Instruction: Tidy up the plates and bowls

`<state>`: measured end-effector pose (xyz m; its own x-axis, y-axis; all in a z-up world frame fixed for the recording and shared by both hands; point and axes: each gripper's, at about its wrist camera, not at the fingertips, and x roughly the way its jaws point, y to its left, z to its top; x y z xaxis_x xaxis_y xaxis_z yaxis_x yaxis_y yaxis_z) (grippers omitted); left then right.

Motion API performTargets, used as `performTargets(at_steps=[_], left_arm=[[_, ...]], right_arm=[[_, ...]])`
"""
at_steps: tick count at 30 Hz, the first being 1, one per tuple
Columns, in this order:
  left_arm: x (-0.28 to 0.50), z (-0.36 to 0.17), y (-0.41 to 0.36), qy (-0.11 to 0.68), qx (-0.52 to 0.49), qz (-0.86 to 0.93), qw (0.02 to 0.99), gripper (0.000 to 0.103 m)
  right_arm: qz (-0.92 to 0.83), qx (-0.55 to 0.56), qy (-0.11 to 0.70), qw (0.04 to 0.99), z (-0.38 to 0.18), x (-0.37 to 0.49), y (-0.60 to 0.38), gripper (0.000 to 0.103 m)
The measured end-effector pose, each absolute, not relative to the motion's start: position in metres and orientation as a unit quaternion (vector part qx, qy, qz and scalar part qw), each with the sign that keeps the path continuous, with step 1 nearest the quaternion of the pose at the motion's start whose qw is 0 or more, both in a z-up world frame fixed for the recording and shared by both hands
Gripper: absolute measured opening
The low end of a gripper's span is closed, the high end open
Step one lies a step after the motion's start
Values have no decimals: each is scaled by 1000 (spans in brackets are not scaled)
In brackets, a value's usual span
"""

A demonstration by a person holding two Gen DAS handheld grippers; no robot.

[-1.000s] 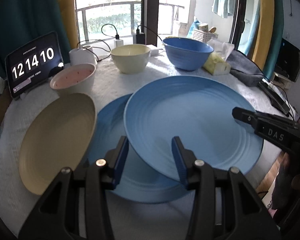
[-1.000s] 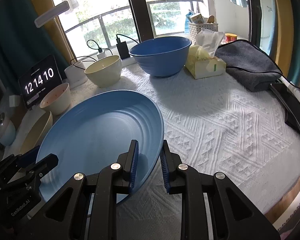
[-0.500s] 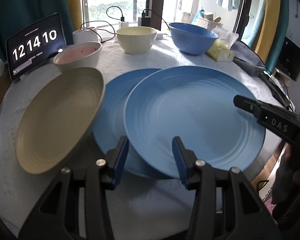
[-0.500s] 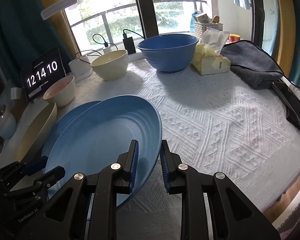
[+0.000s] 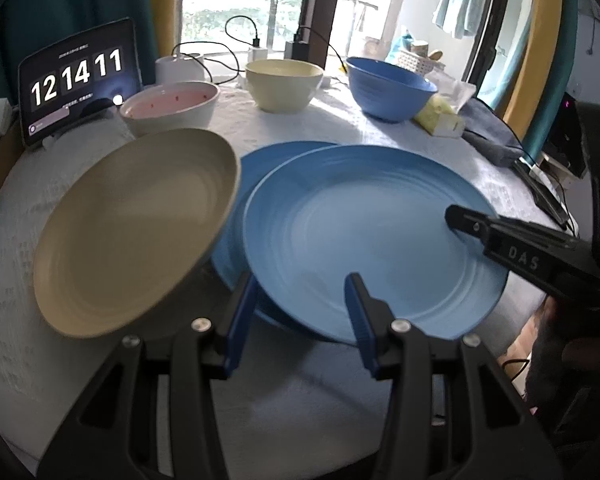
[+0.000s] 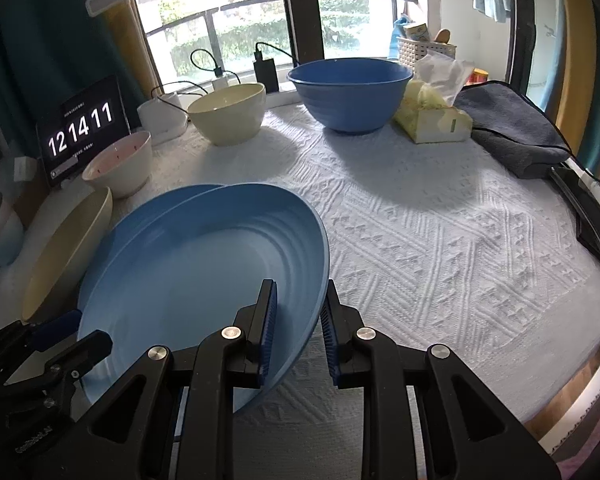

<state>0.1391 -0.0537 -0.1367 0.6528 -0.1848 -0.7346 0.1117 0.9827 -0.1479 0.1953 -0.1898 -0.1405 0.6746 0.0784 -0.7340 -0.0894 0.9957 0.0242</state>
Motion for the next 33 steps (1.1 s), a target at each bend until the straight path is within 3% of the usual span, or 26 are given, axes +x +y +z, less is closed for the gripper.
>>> performTargets(at_steps=[21,30,33], left_arm=[[142,-145,-33,408,-65,-72,908,48],[145,-147,-37,412,-51,-64,908,48],[146,-147,-39,413,-46,-61,908,48]], right_arm=[[26,-65,415,907,-155,216,-155,28],[24,-107,386,916,-162,214,-146,41],[35,-112,380,917,-164,213,-143,53]])
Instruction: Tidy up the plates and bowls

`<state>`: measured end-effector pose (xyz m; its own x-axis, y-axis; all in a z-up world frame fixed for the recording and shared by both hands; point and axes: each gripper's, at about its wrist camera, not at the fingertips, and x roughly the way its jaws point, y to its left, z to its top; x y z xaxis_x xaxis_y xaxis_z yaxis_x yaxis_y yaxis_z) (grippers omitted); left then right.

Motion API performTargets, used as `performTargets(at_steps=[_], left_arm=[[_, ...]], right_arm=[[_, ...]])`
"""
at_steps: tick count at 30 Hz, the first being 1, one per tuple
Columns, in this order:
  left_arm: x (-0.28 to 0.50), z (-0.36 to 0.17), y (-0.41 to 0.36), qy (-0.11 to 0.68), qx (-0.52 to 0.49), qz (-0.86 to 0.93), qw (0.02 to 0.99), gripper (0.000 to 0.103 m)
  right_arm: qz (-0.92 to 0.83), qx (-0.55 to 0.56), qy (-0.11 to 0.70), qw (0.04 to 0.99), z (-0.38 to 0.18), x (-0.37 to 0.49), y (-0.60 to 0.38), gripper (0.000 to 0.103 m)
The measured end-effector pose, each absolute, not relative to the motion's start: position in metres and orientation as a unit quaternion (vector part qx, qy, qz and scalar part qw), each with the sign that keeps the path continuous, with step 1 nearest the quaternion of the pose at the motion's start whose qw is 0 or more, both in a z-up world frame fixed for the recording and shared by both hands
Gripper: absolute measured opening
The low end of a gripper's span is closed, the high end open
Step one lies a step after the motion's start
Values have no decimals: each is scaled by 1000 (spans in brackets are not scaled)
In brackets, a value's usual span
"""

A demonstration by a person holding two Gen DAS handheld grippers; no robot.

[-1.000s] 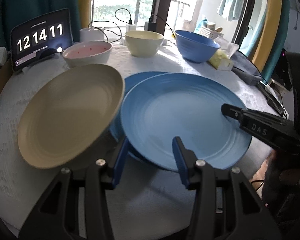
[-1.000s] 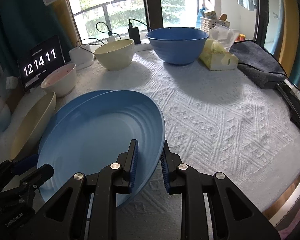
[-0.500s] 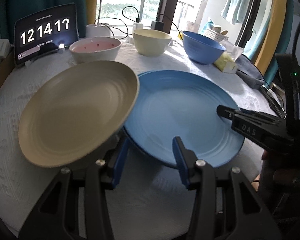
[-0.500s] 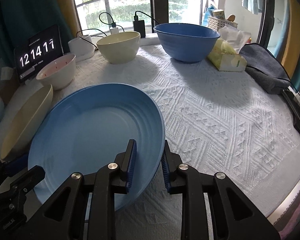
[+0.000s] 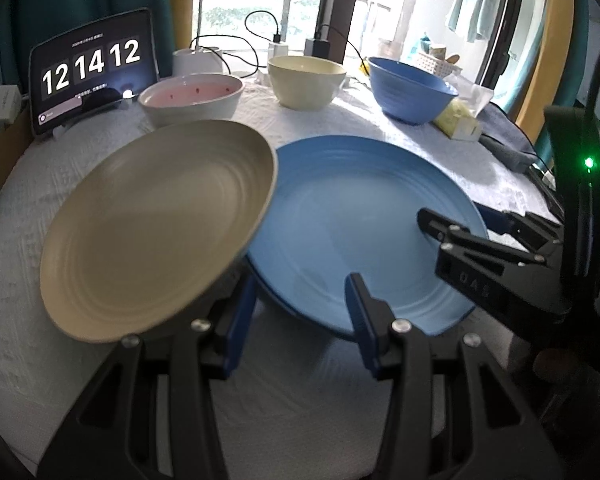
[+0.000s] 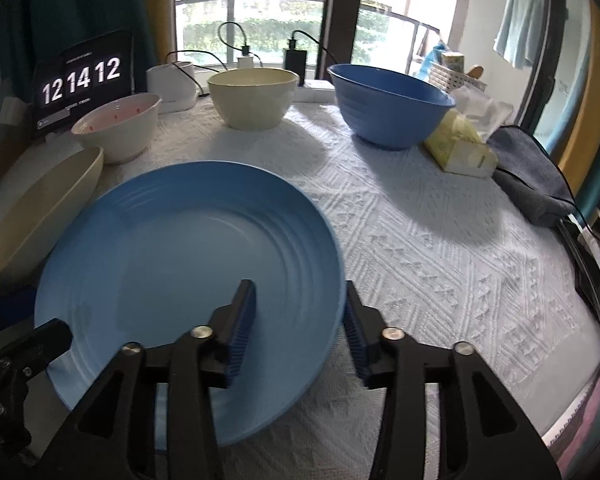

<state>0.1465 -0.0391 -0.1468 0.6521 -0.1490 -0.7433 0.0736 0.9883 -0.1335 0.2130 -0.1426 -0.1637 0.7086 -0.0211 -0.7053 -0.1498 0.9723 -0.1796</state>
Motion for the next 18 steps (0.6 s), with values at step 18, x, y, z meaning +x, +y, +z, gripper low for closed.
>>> performTargets(at_steps=[18], left_arm=[[142,-142,-36,407,-41,-55,911,48]], right_arm=[[45,-139,368,918,-164,208,-134,65]])
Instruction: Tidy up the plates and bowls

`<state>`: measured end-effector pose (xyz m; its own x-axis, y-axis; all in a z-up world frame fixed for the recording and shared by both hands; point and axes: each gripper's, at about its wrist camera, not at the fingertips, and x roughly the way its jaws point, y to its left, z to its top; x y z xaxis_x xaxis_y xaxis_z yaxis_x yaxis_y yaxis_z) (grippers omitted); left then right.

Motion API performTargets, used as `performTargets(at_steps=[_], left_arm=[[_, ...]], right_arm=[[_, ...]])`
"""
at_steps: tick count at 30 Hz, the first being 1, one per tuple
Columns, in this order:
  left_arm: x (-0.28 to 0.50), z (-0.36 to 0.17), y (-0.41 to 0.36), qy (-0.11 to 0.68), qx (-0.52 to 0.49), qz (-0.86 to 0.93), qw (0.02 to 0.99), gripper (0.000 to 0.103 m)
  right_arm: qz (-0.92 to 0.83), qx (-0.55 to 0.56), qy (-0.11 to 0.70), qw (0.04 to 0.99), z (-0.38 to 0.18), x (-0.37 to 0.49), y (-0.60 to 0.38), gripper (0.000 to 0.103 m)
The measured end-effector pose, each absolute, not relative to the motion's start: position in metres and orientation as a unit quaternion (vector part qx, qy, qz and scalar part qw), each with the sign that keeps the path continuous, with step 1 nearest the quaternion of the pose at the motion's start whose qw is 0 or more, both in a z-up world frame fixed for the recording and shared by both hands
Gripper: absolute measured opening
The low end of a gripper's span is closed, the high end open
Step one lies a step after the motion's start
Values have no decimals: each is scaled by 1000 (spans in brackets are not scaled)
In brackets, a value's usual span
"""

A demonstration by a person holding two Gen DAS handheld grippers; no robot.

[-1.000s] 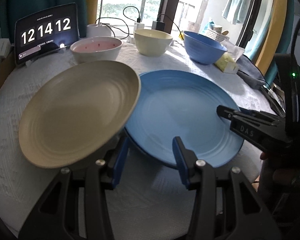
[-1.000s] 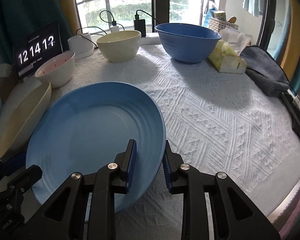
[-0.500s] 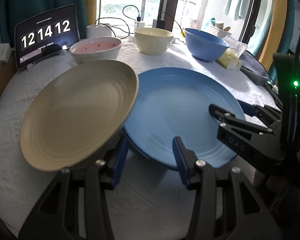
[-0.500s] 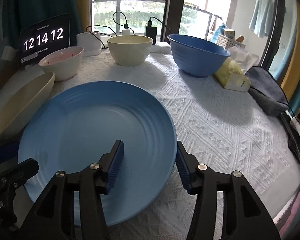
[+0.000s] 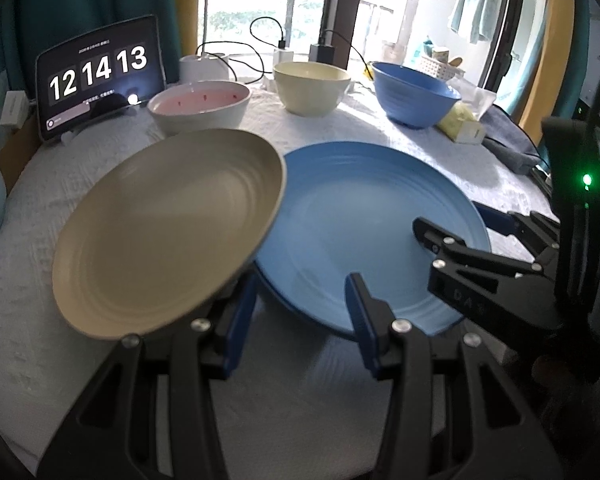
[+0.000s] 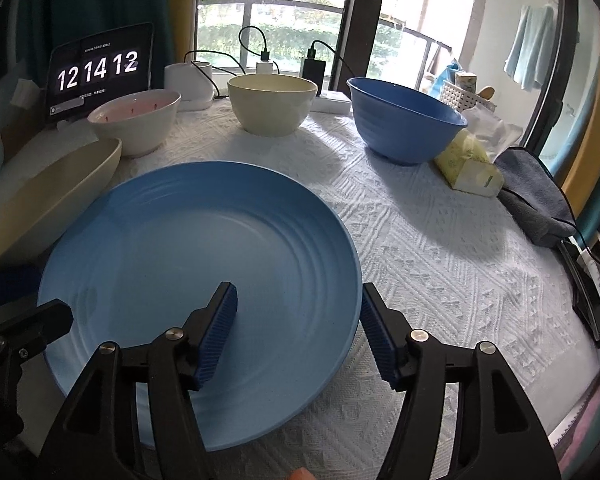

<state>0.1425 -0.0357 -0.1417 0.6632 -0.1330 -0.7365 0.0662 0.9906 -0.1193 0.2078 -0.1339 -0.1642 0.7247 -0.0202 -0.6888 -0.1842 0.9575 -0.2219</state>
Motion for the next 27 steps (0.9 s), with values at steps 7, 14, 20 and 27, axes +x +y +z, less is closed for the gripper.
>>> performTargets(at_steps=[7,14,20,27], left_arm=[[135,-137,-29,402,-48,-55,913,48],[125,-131,-24,390,-55,-60,917,48],[115,-124,-23,377,-55,-64,922,48],[104,-111,-18,351,-59,-62,933,48]], right_arm=[[26,-132,350,927,-152,206,-137,65],[18,-124,333,935,-136,200,-143,66],[26,-124,322,938,-127,193,-136,65],[44,-126,312,941,-118,184,-124,65]])
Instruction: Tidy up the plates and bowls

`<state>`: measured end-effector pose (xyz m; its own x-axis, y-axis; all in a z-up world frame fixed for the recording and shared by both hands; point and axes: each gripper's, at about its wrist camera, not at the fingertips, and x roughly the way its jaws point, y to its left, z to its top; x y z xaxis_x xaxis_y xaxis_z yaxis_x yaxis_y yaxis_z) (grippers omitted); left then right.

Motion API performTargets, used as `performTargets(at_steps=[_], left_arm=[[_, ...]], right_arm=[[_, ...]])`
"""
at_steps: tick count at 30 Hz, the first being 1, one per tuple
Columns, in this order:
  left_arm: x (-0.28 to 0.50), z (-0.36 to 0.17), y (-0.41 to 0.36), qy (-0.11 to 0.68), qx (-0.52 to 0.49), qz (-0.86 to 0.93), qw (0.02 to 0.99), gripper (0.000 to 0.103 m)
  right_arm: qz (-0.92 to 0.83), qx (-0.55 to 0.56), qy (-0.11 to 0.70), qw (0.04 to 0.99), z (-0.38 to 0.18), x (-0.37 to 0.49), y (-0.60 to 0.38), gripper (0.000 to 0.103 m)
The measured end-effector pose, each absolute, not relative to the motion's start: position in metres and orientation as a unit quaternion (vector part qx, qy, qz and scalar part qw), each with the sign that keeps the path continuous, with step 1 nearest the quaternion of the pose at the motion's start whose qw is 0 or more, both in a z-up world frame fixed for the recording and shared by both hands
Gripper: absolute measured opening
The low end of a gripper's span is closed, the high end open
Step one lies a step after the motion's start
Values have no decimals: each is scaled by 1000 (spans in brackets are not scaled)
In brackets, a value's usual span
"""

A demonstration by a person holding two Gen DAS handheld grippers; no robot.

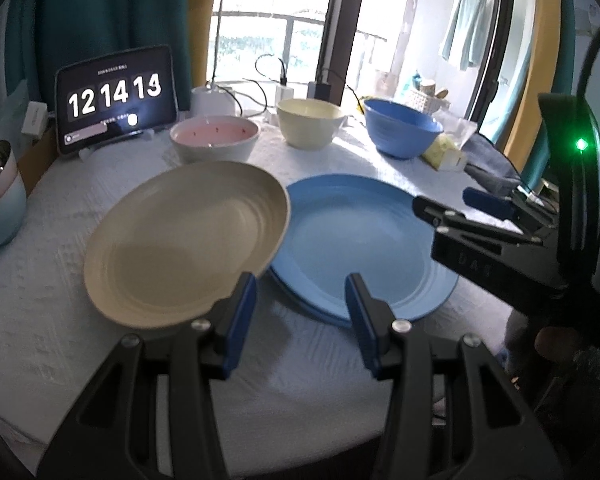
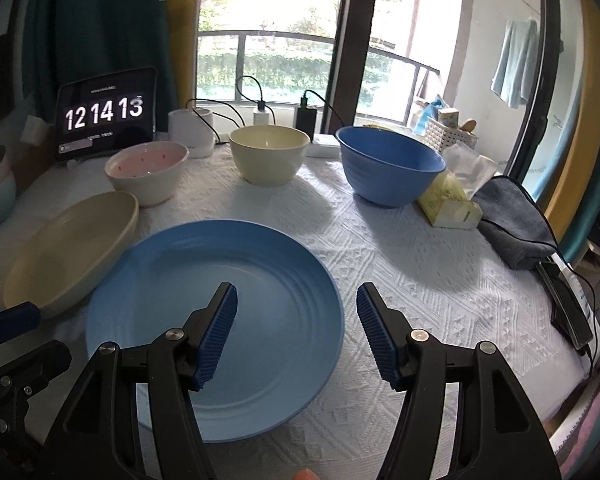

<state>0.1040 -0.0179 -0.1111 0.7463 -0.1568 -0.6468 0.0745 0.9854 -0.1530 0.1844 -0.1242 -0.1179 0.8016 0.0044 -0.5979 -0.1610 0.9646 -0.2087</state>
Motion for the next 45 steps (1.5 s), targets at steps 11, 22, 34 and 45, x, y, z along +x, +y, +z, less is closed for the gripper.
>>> performTargets(at_steps=[11,22,34,45], left_arm=[[96,-94,5,294,-43,0,955,48],[100,-97,40,283,-61,35,957,48],[107,-108,86,287,-72,78,952,48],[118,-123,119,303,-90,100,943,48]], right_arm=[[67,-121,307,942,-107,179,-112,66],[104,-133,299,939,-104,180,-84,65],[127,-148,305,932,-112,188,-54,65],[140,-153,318,925,-122,206,-28,65]])
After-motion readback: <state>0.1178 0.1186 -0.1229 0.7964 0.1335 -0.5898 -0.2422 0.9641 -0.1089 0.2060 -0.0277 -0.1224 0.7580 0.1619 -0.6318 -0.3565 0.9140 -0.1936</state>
